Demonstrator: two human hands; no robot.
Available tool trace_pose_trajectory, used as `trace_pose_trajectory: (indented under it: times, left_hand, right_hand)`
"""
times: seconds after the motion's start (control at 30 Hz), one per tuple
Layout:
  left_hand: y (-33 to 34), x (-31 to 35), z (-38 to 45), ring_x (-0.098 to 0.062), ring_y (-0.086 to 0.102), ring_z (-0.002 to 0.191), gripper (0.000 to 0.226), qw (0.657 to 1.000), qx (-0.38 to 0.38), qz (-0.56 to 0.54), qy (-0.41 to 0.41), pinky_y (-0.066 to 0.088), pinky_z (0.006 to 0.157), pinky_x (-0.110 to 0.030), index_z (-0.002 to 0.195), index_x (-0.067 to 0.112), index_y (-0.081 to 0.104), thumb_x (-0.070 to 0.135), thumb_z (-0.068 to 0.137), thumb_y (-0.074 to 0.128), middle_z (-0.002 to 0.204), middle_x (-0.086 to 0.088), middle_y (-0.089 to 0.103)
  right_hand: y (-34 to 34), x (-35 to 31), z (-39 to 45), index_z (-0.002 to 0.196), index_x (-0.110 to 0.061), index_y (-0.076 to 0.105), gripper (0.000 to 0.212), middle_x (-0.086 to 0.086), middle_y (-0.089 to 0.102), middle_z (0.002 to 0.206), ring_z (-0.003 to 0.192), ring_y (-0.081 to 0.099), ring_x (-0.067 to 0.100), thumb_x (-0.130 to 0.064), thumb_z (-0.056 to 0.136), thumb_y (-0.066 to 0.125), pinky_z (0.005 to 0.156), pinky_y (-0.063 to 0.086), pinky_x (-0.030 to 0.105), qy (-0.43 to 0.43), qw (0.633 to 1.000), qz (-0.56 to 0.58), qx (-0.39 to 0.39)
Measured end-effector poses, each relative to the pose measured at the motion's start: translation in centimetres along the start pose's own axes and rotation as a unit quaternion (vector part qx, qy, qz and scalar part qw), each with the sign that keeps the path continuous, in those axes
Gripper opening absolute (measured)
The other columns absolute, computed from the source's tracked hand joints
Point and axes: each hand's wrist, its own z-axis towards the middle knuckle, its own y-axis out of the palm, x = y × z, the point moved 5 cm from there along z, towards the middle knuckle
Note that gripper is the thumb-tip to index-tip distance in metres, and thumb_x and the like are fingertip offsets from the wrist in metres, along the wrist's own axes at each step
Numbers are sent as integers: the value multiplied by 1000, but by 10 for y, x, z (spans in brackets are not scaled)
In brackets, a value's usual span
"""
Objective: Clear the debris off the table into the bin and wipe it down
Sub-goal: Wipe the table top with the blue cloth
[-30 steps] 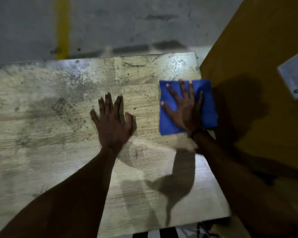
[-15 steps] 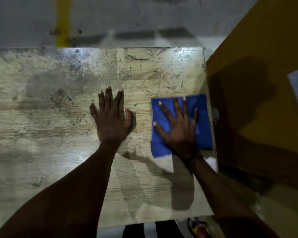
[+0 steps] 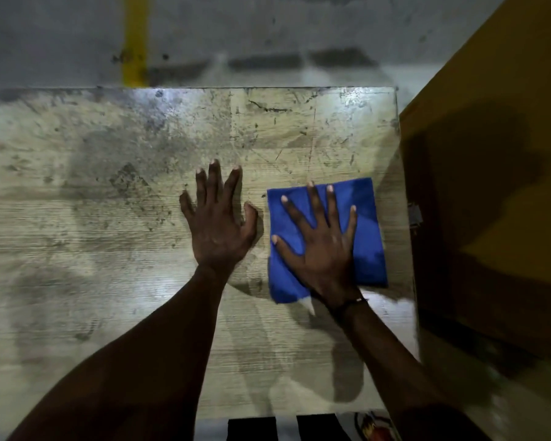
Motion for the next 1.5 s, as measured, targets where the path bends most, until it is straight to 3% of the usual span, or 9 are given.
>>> trace_pose_trajectory:
  times: [0.3, 0.4, 0.53, 0.73, 0.83, 1.03, 1.2, 1.33, 1.5]
  left_hand:
    - [5, -4, 2, -23, 10, 164, 69, 1000, 4, 17, -9, 14, 127, -61, 165, 27, 32, 50, 101, 44, 177, 1, 15]
    - [6, -6, 2, -24, 10, 164, 73, 1000, 1, 27, -10, 13, 127, -62, 166, 22, 30, 51, 99, 42, 177, 0, 16]
    - [6, -5, 2, -24, 9, 164, 76, 1000, -1, 30, -6, 12, 128, -60, 167, 21, 25, 49, 99, 43, 177, 0, 13]
    - [4, -1, 1, -27, 10, 164, 75, 999, 0, 41, 3, 12, 127, -62, 168, 19, 23, 46, 100, 40, 177, -4, 14]
    - [4, -1, 2, -26, 10, 164, 76, 999, -2, 41, 0, 12, 127, -62, 168, 19, 24, 47, 99, 39, 177, -3, 14]
    - [4, -3, 1, -26, 9, 164, 78, 999, -11, 41, -5, 11, 127, -61, 167, 18, 27, 48, 96, 43, 177, -2, 13]
    - [1, 1, 1, -27, 9, 164, 78, 999, -8, 51, -4, 13, 127, -61, 168, 19, 24, 47, 97, 42, 178, -3, 11]
    - [2, 0, 1, -27, 8, 164, 77, 999, -9, 51, -5, 12, 127, -61, 168, 19, 23, 47, 99, 42, 178, -4, 11]
    - [4, -1, 3, -26, 8, 164, 76, 999, -12, 51, -5, 12, 127, -62, 167, 18, 25, 48, 99, 41, 177, -3, 12]
  right_hand:
    - [11, -21, 189, 163, -49, 30, 76, 1, 21, 176, 164, 12, 32, -84, 95, 27, 126, 5, 67, 16, 999, -6, 42]
    - [13, -32, 172, 163, -47, 31, 75, 2, 21, 176, 164, 12, 32, -82, 97, 30, 126, 5, 67, 7, 999, 7, 52]
    - [10, -24, 87, 164, -46, 30, 69, 0, 19, 176, 165, 8, 28, -76, 101, 36, 125, 9, 67, -83, 996, 8, 40]
    - [-8, 69, 133, 164, -51, 21, 75, -3, 11, 178, 165, 6, 30, -84, 98, 31, 126, 4, 69, 80, 996, -16, 39]
    - [-6, 53, 185, 165, -50, 21, 76, 1, 11, 178, 164, 6, 33, -84, 97, 26, 124, 3, 72, 111, 993, -3, 41]
    - [12, -31, 136, 162, -47, 33, 70, 0, 22, 176, 164, 12, 29, -77, 99, 38, 125, 10, 67, -47, 998, -5, 50]
    - [-3, 58, 73, 165, -50, 19, 74, -1, 12, 178, 164, 9, 30, -82, 99, 28, 126, 9, 65, 99, 993, -51, 46]
    - [-14, 86, 148, 165, -50, 21, 76, 0, 12, 178, 164, 9, 32, -84, 97, 27, 125, 6, 71, 165, 985, 1, 41]
    - [-3, 31, 233, 163, -49, 28, 76, 0, 20, 176, 163, 9, 35, -84, 95, 25, 125, 1, 71, 111, 994, 19, 17]
